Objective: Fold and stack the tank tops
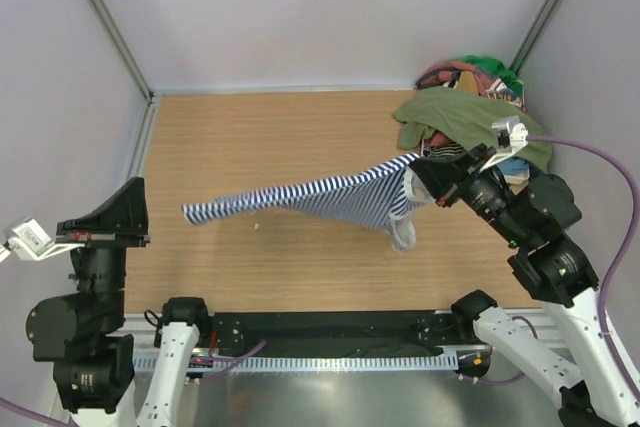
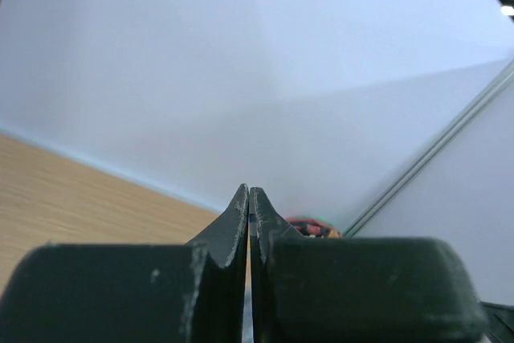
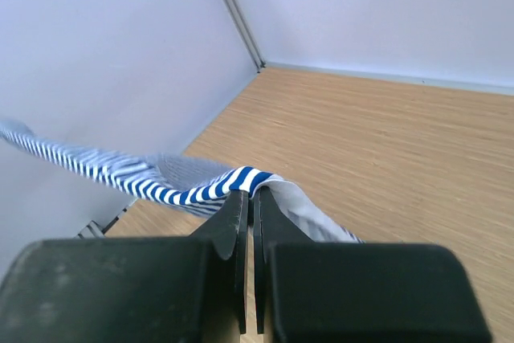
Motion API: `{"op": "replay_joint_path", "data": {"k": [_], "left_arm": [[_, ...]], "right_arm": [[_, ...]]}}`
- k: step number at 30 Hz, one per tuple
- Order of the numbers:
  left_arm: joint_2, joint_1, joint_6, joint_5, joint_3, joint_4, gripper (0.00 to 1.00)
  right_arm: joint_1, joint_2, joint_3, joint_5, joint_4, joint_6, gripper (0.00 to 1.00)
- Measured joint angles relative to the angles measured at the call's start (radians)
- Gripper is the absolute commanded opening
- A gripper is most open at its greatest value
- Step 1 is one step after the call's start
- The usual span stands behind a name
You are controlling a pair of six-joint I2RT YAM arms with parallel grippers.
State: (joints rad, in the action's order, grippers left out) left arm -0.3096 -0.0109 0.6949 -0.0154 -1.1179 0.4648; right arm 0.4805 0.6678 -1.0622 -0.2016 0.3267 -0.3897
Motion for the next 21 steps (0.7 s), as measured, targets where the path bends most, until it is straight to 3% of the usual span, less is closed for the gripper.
{"op": "replay_joint_path", "data": {"k": [5,9,14,17,21], "left_arm": [[-0.02,0.0,0.011,-0.022,-0.01,0.002,0.0],[-0.225,0.0,0.043,0.004,0.002,0.016,0.01],[-0.401,0.001,0.076,0.136,0.184,0.005,0.23],[-0.358,0.001,0.089,0.213,0.315,0.019,0.34],[-0.259,-0.044,0.085,0.29,0.406,-0.004,0.39]], "right_arm": [[0.0,0.013,-0.024,0.0,0.037,0.0,0.01],[0.0,0.175,-0.062,0.041,0.073,0.0,0.01],[0.0,0.388,-0.055,0.133,0.132,-0.001,0.01],[0.0,0.428,-0.027,0.187,0.159,-0.001,0.01],[0.0,0.468,-0.02,0.247,0.154,-0.002,0.01]]}}
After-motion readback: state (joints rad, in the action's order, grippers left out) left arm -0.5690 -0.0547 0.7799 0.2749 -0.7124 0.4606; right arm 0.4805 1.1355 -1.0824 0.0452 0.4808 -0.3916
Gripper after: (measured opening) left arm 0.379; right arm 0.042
